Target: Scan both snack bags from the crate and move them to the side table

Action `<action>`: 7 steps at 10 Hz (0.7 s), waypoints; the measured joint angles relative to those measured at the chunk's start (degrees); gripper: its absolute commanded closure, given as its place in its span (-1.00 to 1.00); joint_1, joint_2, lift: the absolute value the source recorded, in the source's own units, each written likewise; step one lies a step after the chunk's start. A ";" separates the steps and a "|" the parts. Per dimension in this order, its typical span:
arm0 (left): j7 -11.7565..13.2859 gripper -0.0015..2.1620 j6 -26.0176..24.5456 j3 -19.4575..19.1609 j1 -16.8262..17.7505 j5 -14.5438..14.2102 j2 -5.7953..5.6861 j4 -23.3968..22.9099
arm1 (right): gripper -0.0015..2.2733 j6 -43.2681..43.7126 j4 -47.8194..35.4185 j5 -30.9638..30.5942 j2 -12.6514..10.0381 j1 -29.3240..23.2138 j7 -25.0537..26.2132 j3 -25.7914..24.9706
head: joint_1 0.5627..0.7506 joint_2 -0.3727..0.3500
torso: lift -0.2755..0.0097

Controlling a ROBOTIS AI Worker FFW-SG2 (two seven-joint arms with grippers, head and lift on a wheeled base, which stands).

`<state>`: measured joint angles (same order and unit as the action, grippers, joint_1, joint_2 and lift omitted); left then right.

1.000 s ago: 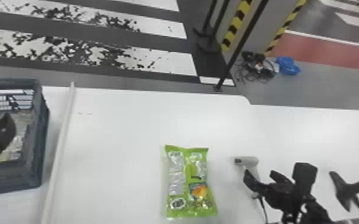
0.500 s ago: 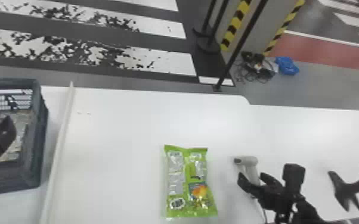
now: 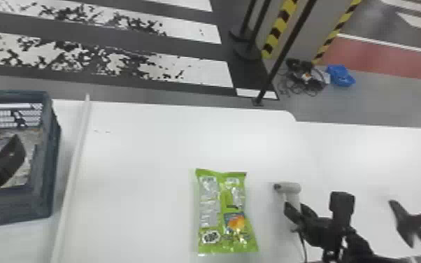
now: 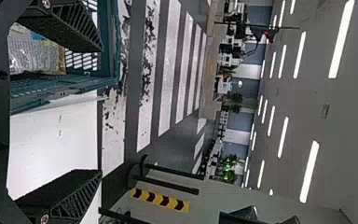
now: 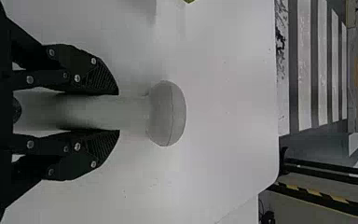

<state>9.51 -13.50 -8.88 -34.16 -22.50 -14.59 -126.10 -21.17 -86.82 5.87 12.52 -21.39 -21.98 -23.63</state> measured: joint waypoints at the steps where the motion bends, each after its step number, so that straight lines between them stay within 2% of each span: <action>1: 0.01 -0.94 0.00 0.10 0.05 0.02 0.01 -0.03 | 0.97 -0.05 -0.82 0.42 -0.33 -0.55 0.44 -0.72 | 0.41 -0.79 | 0.73; 2: -0.02 -0.94 0.00 0.22 0.08 0.08 0.11 -0.16 | 0.97 -0.72 -4.20 1.60 -1.16 -2.28 1.22 -1.71 | 0.41 -0.80 | 0.73; 4: -0.02 -0.94 0.00 0.35 0.14 0.17 0.15 -0.47 | 0.97 -4.02 -16.54 3.94 -4.58 -7.88 4.01 -2.56 | 0.41 -0.77 | 0.73; 5: -0.02 -0.94 0.00 0.36 0.00 0.22 0.26 -0.74 | 0.97 -7.23 -24.46 5.55 -7.06 -10.95 5.27 -2.41 | 0.41 -0.69 | 0.73; 7: -0.02 -0.94 0.00 0.18 -0.66 0.43 0.57 -1.43 | 0.97 -12.29 -35.36 6.96 -10.19 -15.00 8.41 0.07 | 0.41 -0.51 | 0.73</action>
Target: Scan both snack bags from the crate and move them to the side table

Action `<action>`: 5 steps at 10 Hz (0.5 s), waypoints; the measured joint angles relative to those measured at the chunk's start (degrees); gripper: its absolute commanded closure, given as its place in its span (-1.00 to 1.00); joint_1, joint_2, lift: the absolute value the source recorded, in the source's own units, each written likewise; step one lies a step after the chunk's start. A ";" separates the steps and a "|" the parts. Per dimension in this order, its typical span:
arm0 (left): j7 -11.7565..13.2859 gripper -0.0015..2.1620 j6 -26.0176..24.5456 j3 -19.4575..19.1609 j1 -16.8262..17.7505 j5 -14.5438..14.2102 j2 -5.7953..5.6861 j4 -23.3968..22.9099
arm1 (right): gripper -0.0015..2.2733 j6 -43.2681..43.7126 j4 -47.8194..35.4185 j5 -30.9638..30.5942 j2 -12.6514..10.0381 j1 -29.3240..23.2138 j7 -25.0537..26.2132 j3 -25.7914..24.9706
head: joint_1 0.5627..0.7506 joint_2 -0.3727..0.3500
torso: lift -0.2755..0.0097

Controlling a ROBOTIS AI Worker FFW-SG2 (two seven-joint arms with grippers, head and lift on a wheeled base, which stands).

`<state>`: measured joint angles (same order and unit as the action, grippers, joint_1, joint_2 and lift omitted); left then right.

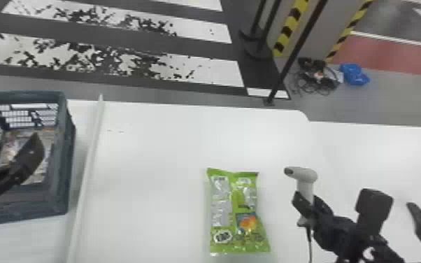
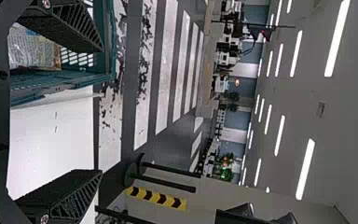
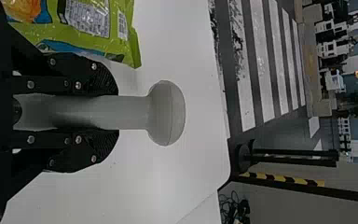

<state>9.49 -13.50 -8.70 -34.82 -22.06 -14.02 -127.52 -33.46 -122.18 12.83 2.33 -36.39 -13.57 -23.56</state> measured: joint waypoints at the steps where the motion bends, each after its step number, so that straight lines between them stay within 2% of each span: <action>1: 0.00 -0.94 0.07 -0.10 -0.21 0.01 0.04 -0.16 | 0.97 -1.94 -3.64 -0.17 -1.06 -1.42 1.09 1.53 | 0.41 -0.41 | 0.73; 2: 0.00 -0.94 0.16 -0.28 -0.41 0.01 0.05 -0.30 | 0.97 -4.10 -6.82 -0.45 -2.02 -2.63 2.00 3.45 | 0.41 -0.36 | 0.73; 5: 0.00 -0.94 0.27 -0.22 -0.43 0.01 0.17 -0.31 | 0.97 -8.87 -12.07 -2.30 -2.33 -3.92 3.95 9.62 | 0.41 -0.15 | 0.73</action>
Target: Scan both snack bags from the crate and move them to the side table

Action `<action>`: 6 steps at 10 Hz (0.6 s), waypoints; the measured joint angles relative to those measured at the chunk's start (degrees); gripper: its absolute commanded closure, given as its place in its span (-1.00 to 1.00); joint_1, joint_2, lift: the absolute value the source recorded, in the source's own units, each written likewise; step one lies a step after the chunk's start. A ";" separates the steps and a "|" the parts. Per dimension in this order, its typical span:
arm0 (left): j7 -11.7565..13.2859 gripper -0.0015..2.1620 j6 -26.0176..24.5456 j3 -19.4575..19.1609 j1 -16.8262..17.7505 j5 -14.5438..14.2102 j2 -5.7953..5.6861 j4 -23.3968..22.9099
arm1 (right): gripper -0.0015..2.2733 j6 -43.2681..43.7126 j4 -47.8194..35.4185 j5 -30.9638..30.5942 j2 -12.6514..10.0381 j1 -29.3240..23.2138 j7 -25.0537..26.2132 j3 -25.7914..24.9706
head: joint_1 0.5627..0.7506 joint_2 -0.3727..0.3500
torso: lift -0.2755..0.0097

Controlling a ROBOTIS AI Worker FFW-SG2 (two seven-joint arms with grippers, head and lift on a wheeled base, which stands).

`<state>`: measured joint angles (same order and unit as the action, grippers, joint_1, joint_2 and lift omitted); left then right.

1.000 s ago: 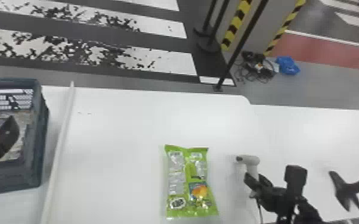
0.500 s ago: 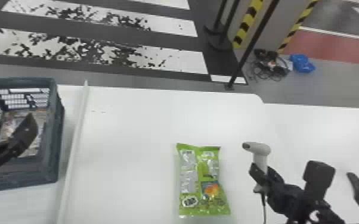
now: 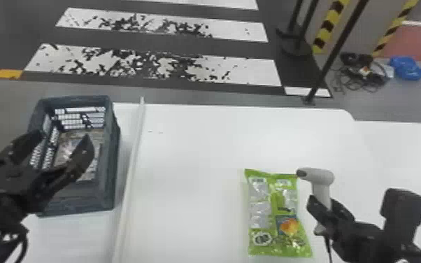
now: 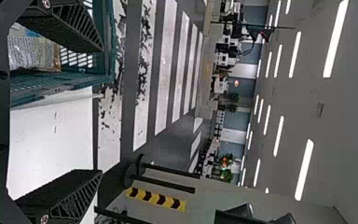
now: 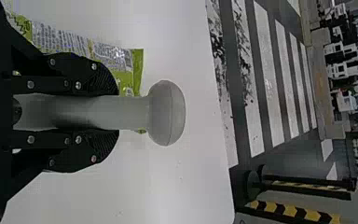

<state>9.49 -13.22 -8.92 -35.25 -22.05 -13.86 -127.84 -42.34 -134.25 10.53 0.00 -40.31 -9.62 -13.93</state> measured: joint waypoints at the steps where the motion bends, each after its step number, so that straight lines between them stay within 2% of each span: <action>1: 0.00 -0.94 0.08 0.04 0.00 0.00 0.02 0.05 | 0.97 -0.98 -0.57 -1.97 0.00 -0.02 1.06 3.14 | 0.41 -0.06 | 0.73; 4: 0.20 -0.94 0.58 -0.01 -0.13 -0.10 -0.02 0.39 | 0.97 -1.40 -0.26 -6.78 0.00 0.20 6.02 12.29 | 0.41 0.21 | 0.73; 6: 0.27 -0.94 0.96 0.00 -0.31 -0.18 -0.01 0.50 | 0.97 -1.23 0.23 -8.55 0.00 1.18 7.89 15.65 | 0.41 0.28 | 0.73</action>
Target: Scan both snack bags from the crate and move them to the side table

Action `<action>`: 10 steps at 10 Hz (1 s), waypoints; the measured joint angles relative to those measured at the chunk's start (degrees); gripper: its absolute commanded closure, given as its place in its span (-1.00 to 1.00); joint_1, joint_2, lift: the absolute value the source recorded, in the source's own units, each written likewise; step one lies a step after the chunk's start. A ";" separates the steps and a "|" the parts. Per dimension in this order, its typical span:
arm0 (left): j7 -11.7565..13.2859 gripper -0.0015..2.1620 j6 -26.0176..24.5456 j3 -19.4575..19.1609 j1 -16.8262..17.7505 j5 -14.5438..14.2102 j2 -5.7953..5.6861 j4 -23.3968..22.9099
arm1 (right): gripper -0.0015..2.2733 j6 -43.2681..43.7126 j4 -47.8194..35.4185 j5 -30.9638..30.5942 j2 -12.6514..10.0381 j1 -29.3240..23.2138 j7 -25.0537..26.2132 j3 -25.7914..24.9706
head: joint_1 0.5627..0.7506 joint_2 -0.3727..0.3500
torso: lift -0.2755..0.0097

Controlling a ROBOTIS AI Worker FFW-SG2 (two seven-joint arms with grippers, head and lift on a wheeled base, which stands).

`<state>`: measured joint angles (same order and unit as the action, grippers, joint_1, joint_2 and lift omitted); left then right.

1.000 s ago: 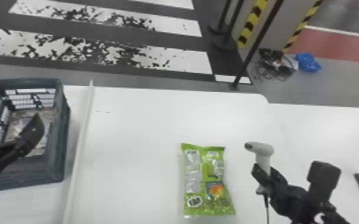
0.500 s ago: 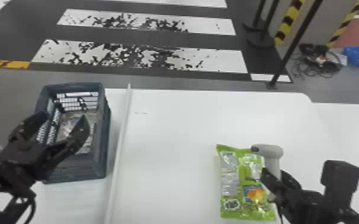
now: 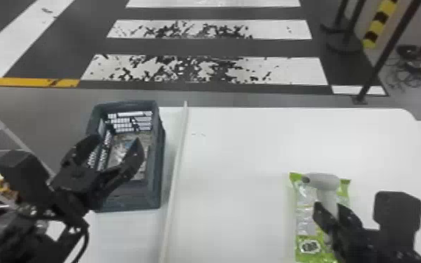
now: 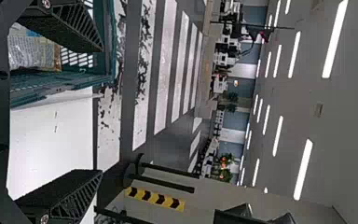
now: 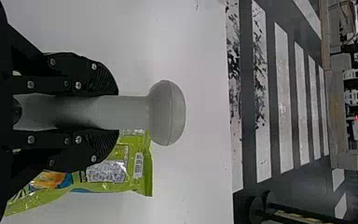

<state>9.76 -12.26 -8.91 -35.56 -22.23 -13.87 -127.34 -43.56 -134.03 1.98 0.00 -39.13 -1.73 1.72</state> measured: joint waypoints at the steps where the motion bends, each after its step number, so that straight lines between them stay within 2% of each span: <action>1: 0.00 -0.94 0.33 -0.07 -0.12 -0.01 -0.04 -0.07 | 0.97 -0.22 0.75 -0.90 0.00 0.94 0.62 1.32 | 0.41 0.32 | 0.73; 4: 0.51 -0.94 0.55 -1.31 -0.71 -0.66 -0.56 -0.37 | 0.97 -1.38 6.41 -3.24 0.00 5.07 1.76 2.91 | 0.41 0.37 | 0.73; 10: 1.14 -0.94 0.98 -3.11 -1.62 -1.29 -0.59 -0.39 | 0.97 -1.40 14.09 -3.83 0.00 10.35 2.38 2.35 | 0.41 0.39 | 0.73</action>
<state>10.90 -11.28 -12.03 -37.18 -23.53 -14.47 -127.73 -44.97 -119.94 -1.84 0.00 -28.77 0.64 4.07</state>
